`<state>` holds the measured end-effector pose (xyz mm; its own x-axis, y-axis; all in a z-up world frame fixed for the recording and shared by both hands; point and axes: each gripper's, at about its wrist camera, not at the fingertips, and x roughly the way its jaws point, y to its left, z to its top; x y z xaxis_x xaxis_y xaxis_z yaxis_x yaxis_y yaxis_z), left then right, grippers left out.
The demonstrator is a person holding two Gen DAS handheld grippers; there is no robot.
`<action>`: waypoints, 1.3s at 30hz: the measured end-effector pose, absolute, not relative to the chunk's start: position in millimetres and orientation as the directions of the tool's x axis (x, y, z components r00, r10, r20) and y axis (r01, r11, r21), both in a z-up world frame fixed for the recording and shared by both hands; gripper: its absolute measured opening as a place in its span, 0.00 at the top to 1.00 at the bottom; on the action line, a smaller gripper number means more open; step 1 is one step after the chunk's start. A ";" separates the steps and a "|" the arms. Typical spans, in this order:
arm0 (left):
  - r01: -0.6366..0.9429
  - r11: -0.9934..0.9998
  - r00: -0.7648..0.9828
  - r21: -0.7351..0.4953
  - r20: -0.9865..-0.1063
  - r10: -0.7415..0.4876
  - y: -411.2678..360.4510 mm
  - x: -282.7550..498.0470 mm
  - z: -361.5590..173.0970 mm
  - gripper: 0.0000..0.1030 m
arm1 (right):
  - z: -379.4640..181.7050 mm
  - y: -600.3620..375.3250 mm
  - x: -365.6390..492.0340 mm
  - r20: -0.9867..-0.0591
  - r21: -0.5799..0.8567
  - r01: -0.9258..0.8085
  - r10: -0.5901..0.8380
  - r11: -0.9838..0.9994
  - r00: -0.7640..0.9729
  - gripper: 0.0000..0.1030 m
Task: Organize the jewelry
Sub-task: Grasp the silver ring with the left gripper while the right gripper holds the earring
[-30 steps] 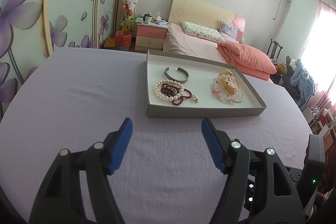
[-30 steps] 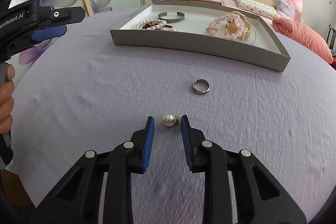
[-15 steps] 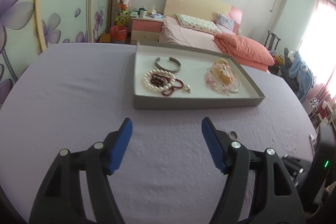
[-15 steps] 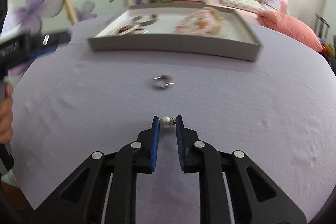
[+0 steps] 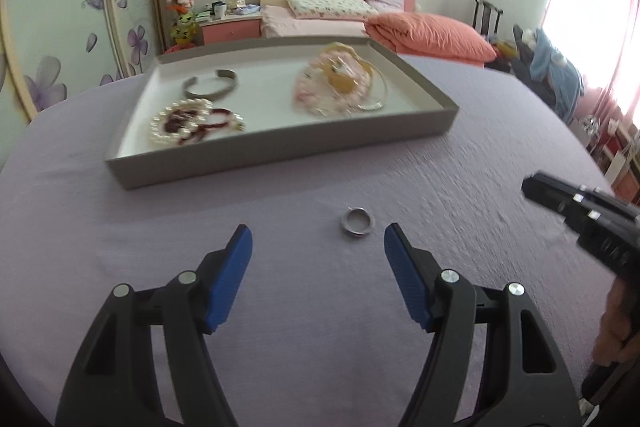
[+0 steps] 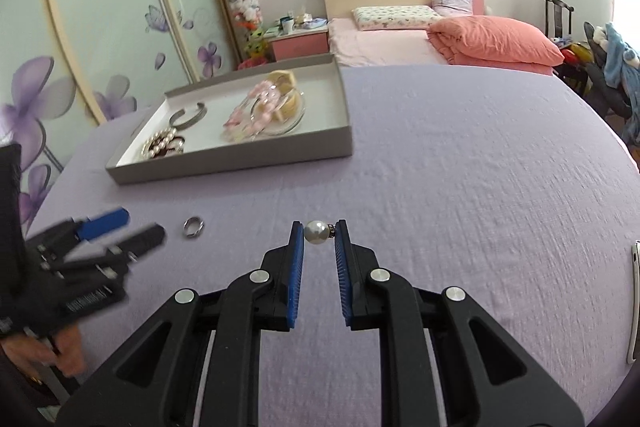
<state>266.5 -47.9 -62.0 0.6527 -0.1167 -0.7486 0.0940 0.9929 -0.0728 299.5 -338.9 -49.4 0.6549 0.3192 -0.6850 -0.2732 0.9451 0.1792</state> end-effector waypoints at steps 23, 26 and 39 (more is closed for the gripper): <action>0.021 1.000 0.617 0.002 -0.787 -0.011 -86.2 296.7 -80.4 0.62 | -51.7 -353.2 303.1 -0.677 0.224 -0.259 0.342 0.939 0.652 0.84; 0.031 1.000 0.621 0.000 -0.783 -0.019 -86.0 295.7 -79.5 0.79 | -51.6 -350.8 302.8 -0.677 0.222 -0.264 0.343 0.939 0.651 0.84; 0.038 0.999 0.622 -0.012 -0.783 -0.033 -83.8 294.3 -79.2 0.79 | -53.3 -346.6 301.4 -0.682 0.215 -0.272 0.344 0.938 0.645 0.84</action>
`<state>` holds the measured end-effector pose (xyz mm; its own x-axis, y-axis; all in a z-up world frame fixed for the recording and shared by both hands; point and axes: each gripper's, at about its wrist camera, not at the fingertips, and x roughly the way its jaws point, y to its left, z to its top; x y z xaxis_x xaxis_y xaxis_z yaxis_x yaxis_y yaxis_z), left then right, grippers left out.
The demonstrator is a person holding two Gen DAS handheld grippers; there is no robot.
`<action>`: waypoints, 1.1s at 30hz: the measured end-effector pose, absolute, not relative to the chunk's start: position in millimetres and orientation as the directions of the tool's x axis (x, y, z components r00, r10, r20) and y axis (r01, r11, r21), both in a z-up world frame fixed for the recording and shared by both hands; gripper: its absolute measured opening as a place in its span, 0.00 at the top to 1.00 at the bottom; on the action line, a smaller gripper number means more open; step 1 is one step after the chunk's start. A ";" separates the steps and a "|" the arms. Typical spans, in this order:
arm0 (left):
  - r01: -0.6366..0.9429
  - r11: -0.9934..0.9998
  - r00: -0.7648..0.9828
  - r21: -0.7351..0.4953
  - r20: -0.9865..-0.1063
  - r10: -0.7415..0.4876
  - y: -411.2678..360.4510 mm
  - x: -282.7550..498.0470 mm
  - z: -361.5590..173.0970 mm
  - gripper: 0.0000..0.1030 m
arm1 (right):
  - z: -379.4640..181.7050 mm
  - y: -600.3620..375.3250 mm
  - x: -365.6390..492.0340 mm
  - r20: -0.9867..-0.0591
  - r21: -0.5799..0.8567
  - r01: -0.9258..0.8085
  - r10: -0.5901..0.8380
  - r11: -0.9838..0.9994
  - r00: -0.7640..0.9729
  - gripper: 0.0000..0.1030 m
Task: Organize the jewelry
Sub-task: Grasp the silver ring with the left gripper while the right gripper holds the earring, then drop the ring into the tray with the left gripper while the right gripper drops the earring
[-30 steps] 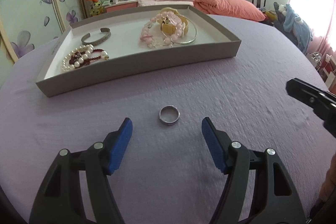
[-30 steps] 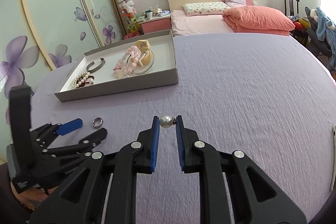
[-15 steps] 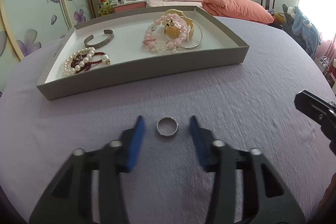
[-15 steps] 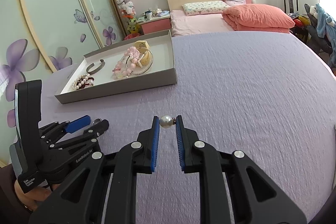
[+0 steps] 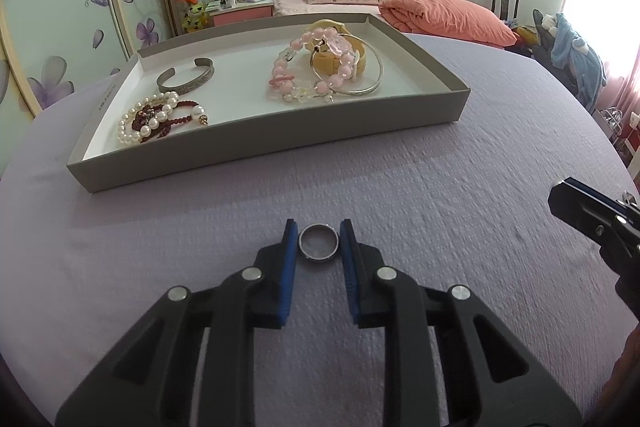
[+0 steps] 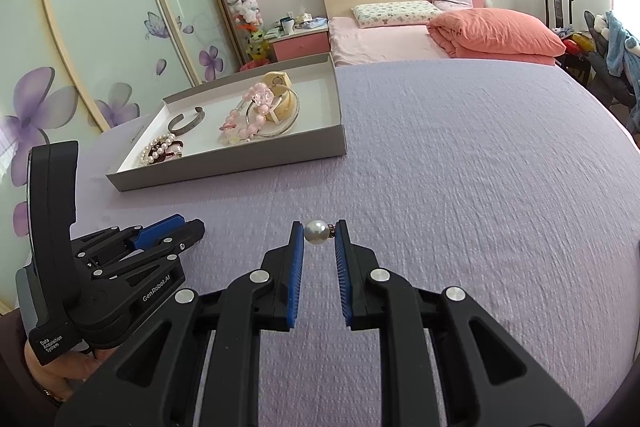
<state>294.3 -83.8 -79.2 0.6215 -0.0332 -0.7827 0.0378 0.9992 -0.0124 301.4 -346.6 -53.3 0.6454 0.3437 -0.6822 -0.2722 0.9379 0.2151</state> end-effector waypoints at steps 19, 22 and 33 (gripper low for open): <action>-0.099 0.994 0.620 -0.044 -0.784 0.027 12.5 264.1 -66.3 0.79 | -46.6 -321.3 299.9 -0.678 0.194 -0.327 0.367 0.925 0.637 0.84; -0.149 0.986 0.640 -0.071 -0.767 0.041 36.2 262.6 -52.3 0.79 | -36.8 -312.6 302.6 -0.667 0.178 -0.347 0.372 0.921 0.645 0.84; -0.150 0.982 0.743 -0.117 -0.668 0.035 51.5 290.5 8.0 0.79 | 17.4 -282.5 342.6 -0.550 0.119 -0.361 0.364 0.925 0.752 0.84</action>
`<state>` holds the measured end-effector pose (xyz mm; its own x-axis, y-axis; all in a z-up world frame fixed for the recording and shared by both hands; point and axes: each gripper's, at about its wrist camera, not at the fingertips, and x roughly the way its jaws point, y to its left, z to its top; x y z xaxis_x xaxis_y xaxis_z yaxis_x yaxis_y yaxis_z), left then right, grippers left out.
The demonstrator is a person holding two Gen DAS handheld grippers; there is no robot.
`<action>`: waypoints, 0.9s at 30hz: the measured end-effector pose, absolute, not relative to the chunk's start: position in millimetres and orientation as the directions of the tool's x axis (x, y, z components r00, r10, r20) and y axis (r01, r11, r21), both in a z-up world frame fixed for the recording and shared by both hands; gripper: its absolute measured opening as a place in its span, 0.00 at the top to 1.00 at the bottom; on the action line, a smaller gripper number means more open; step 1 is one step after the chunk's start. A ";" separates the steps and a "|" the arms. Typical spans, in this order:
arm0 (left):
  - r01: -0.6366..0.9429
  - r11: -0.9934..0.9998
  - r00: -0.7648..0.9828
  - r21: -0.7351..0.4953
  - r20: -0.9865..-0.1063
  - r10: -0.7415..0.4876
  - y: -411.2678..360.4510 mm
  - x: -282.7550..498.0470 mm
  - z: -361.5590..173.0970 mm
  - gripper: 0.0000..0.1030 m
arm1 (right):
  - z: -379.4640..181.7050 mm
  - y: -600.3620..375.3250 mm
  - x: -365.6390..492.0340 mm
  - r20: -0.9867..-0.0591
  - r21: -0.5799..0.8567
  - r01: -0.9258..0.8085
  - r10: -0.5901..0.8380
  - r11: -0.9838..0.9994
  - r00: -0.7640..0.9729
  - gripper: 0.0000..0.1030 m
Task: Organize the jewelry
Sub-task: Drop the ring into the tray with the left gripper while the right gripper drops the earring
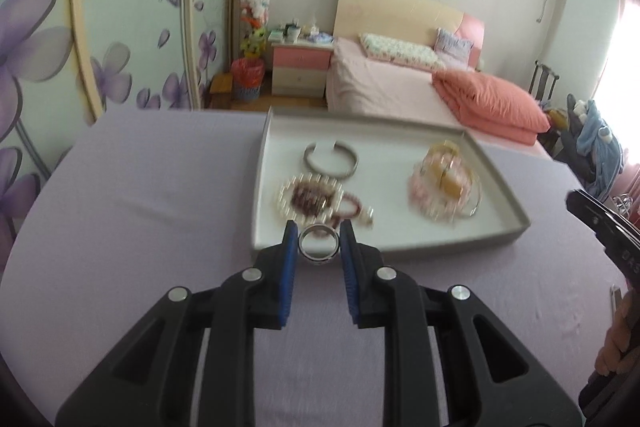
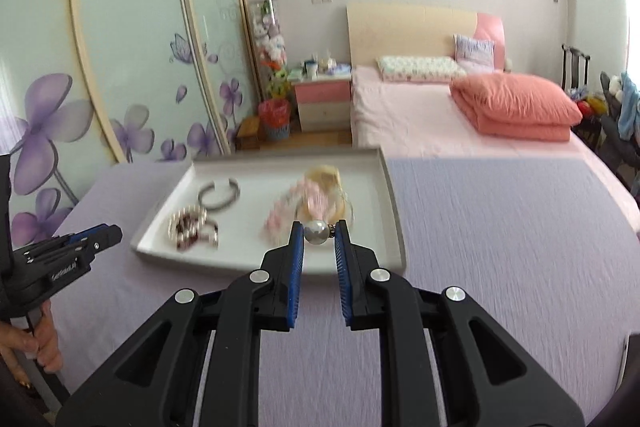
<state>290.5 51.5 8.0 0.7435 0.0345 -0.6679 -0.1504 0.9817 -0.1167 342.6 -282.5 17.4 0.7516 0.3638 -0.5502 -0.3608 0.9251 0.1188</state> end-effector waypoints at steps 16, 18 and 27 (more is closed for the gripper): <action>-0.098 0.987 0.748 -0.131 -0.664 -0.014 33.3 349.1 -7.8 0.79 | -19.8 -238.6 413.2 -0.592 0.099 -0.395 0.373 0.914 0.715 0.84; -0.095 0.987 0.747 -0.129 -0.664 -0.015 32.9 353.5 -10.4 0.79 | -25.2 -237.0 418.0 -0.601 0.103 -0.395 0.374 0.913 0.707 0.84; -0.086 0.987 0.739 -0.137 -0.673 -0.029 32.9 368.1 -20.0 0.79 | -31.4 -230.3 427.0 -0.610 0.100 -0.410 0.381 0.907 0.694 0.84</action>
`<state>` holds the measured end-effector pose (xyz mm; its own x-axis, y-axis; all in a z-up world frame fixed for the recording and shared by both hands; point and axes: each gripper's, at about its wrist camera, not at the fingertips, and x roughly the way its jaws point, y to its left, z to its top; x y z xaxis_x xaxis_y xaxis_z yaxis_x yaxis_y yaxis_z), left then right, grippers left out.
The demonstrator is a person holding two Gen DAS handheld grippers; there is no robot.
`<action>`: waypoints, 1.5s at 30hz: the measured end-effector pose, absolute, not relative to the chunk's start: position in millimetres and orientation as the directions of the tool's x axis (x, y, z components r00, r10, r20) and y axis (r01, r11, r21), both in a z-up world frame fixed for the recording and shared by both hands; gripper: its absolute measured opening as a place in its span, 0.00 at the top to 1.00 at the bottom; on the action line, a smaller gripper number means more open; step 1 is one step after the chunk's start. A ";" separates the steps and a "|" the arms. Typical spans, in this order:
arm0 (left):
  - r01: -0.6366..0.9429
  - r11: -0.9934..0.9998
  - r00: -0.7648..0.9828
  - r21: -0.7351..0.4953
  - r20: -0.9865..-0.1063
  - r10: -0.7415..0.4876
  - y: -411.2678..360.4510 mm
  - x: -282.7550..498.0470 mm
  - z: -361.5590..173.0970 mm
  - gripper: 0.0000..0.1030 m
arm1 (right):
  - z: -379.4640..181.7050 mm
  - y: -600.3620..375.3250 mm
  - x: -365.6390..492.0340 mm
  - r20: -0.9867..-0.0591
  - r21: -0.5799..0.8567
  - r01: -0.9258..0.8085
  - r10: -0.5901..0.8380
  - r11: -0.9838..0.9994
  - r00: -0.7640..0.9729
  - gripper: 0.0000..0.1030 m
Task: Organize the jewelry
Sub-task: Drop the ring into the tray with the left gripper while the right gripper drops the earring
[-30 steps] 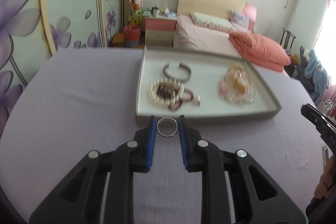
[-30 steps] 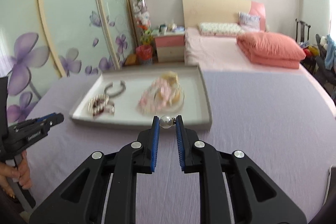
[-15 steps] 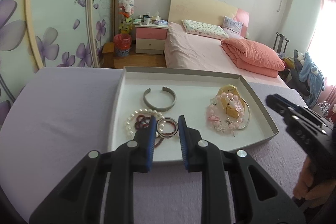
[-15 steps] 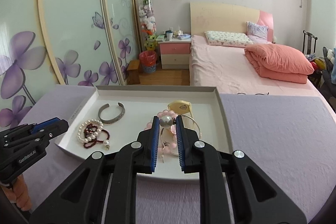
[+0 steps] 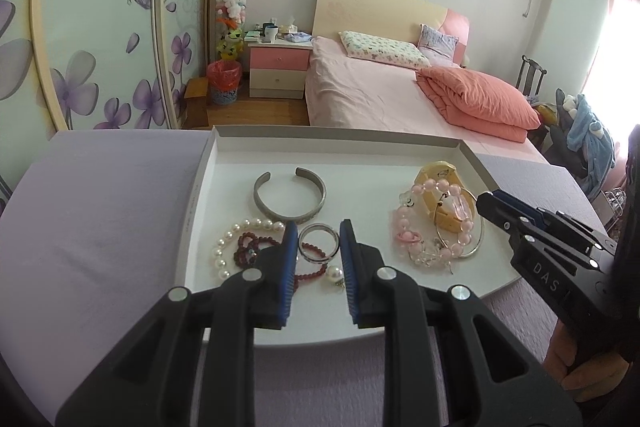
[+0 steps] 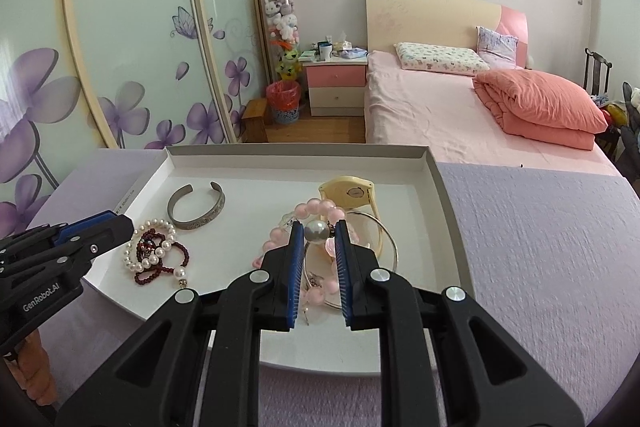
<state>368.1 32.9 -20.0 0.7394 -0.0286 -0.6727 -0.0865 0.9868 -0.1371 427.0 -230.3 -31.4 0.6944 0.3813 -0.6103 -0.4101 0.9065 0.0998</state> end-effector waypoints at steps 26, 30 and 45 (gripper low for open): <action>-0.083 0.985 0.718 -0.149 -0.695 -0.045 31.5 381.1 -38.2 0.79 | -37.1 -233.4 416.5 -0.623 0.081 -0.438 0.388 0.895 0.679 0.56; -0.076 0.986 0.719 -0.147 -0.693 -0.047 29.2 383.0 -39.6 0.79 | -39.9 -238.9 417.4 -0.632 0.086 -0.426 0.380 0.901 0.676 0.56; -0.094 0.975 0.746 -0.200 -0.663 -0.064 33.1 386.6 -36.6 0.41 | -47.8 -252.3 418.3 -0.649 0.103 -0.404 0.369 0.909 0.665 0.56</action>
<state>386.6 33.1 -36.6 0.7461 -0.0640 -0.6628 -0.0938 0.9754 -0.1997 418.3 -252.3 -47.8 0.6652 0.3692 -0.6489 -0.4038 0.9090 0.1033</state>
